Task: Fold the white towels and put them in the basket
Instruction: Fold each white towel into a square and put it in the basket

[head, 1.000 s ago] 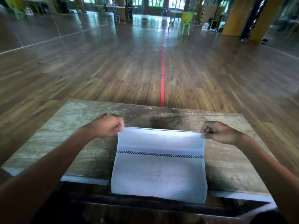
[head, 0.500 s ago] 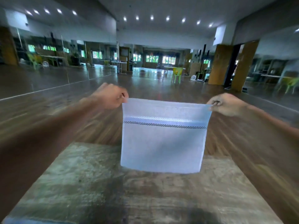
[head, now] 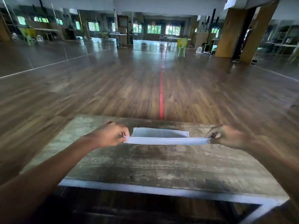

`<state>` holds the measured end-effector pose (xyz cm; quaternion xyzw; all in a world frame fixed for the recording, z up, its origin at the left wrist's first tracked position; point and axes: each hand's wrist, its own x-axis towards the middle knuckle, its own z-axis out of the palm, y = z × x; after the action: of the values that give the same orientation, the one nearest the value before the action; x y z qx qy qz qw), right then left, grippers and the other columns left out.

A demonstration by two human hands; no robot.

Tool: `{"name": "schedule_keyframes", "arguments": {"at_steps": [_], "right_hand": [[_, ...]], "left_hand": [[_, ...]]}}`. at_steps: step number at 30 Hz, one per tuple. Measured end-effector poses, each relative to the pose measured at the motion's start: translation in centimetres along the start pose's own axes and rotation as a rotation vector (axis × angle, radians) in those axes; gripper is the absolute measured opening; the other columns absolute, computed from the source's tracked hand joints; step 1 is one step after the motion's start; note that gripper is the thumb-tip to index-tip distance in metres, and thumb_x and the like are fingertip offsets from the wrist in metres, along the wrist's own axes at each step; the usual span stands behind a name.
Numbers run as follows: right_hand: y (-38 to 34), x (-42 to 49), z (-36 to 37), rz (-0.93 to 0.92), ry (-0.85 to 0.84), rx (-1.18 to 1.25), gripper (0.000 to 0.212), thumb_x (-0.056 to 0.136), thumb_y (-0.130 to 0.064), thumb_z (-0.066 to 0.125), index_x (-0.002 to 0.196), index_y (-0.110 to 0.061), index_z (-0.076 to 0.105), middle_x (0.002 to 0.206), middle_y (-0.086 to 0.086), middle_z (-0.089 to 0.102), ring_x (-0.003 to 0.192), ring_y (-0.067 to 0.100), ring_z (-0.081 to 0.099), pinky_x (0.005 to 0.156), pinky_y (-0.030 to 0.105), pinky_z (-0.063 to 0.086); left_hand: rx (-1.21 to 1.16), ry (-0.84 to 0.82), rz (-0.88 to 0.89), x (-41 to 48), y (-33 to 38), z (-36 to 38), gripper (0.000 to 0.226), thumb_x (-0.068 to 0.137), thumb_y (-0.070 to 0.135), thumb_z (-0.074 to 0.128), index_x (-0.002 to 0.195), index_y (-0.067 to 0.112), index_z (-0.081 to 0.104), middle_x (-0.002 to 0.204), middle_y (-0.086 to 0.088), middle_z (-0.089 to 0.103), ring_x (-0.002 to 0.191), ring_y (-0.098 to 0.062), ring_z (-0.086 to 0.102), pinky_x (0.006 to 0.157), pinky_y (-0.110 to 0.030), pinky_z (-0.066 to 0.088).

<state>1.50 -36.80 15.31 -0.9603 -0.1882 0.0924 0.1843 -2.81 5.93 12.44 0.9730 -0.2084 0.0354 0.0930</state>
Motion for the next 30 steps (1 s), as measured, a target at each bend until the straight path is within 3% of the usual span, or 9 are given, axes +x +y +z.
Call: {"name": "schedule_keyframes", "arguments": {"at_steps": [4,6,9,11,14,18,22,26,30], "right_hand": [[1.8,-3.8,6.1,0.051,-0.227,0.126,0.019,0.080,-0.011,0.074,0.074,-0.029,0.073,0.081,-0.005,0.073,0.076,0.001,0.064,0.074,0.021,0.046],[2.2,-5.4,8.0,0.064,-0.336,0.177,0.012,0.081,-0.014,0.073,0.077,-0.026,0.075,0.078,-0.011,0.073,0.075,0.000,0.064,0.071,0.017,0.045],[2.4,-6.7,8.8,0.093,-0.418,0.264,0.012,0.082,-0.019,0.073,0.072,-0.027,0.073,0.070,-0.015,0.068,0.067,-0.005,0.058,0.063,0.012,0.039],[2.7,-6.7,8.9,0.111,-0.458,0.297,0.015,0.082,-0.020,0.073,0.070,-0.029,0.072,0.068,-0.014,0.066,0.066,-0.004,0.056,0.063,0.015,0.038],[3.2,-5.8,8.7,0.119,-0.464,0.353,0.007,0.084,-0.017,0.070,0.080,-0.022,0.072,0.076,-0.008,0.068,0.074,0.003,0.059,0.069,0.019,0.040],[3.5,-3.8,8.5,0.126,-0.329,0.465,0.005,0.086,-0.011,0.067,0.088,-0.010,0.071,0.079,-0.006,0.069,0.074,0.001,0.060,0.066,0.010,0.042],[4.2,-0.3,8.5,0.186,-0.136,0.554,0.007,0.087,-0.010,0.066,0.092,-0.008,0.069,0.088,-0.001,0.070,0.079,0.003,0.063,0.065,0.011,0.042],[4.6,3.1,8.8,0.237,-0.028,0.577,0.004,0.087,-0.007,0.065,0.091,-0.005,0.068,0.086,0.001,0.067,0.076,0.005,0.059,0.057,0.004,0.041],[5.4,5.6,9.5,0.289,-0.022,0.547,0.003,0.085,-0.012,0.070,0.087,-0.011,0.069,0.088,0.002,0.069,0.083,0.013,0.062,0.067,0.017,0.045]], "left_hand": [[-0.173,-0.238,0.037,-3.8,1.0,5.2,0.009,0.085,0.032,0.064,0.085,0.025,0.070,0.081,0.017,0.069,0.075,0.008,0.059,0.075,-0.018,0.045],[-0.309,-0.346,0.021,-5.2,1.7,6.2,0.007,0.086,0.025,0.067,0.084,0.020,0.071,0.082,0.016,0.069,0.079,0.005,0.062,0.073,-0.016,0.046],[-0.508,-0.554,-0.036,-6.5,1.9,6.8,0.004,0.084,0.026,0.072,0.083,0.023,0.071,0.099,0.012,0.072,0.099,0.005,0.063,0.085,-0.014,0.048],[-0.621,-0.661,-0.060,-6.7,1.8,7.1,0.008,0.081,0.034,0.072,0.083,0.027,0.070,0.103,0.010,0.072,0.107,-0.001,0.062,0.093,-0.022,0.048],[-0.653,-0.716,-0.111,-6.0,1.3,6.5,0.019,0.078,0.045,0.072,0.087,0.029,0.067,0.088,0.006,0.073,0.084,-0.010,0.065,0.079,-0.026,0.044],[-0.634,-0.549,-0.251,-3.8,0.1,6.2,0.008,0.086,0.030,0.067,0.093,0.026,0.066,0.086,0.014,0.071,0.081,-0.001,0.063,0.078,-0.021,0.042],[-0.629,-0.254,-0.325,-0.8,-1.0,7.2,0.007,0.088,0.023,0.065,0.095,0.024,0.065,0.102,0.005,0.070,0.097,-0.004,0.064,0.090,-0.026,0.049],[-0.557,-0.073,-0.361,2.4,-1.9,8.6,0.007,0.089,0.019,0.064,0.095,0.021,0.065,0.100,0.000,0.070,0.097,-0.011,0.064,0.091,-0.030,0.050],[-0.455,-0.037,-0.398,4.9,-2.8,10.2,0.004,0.087,0.019,0.064,0.089,0.021,0.067,0.090,0.002,0.071,0.090,-0.014,0.066,0.084,-0.035,0.053]]}}
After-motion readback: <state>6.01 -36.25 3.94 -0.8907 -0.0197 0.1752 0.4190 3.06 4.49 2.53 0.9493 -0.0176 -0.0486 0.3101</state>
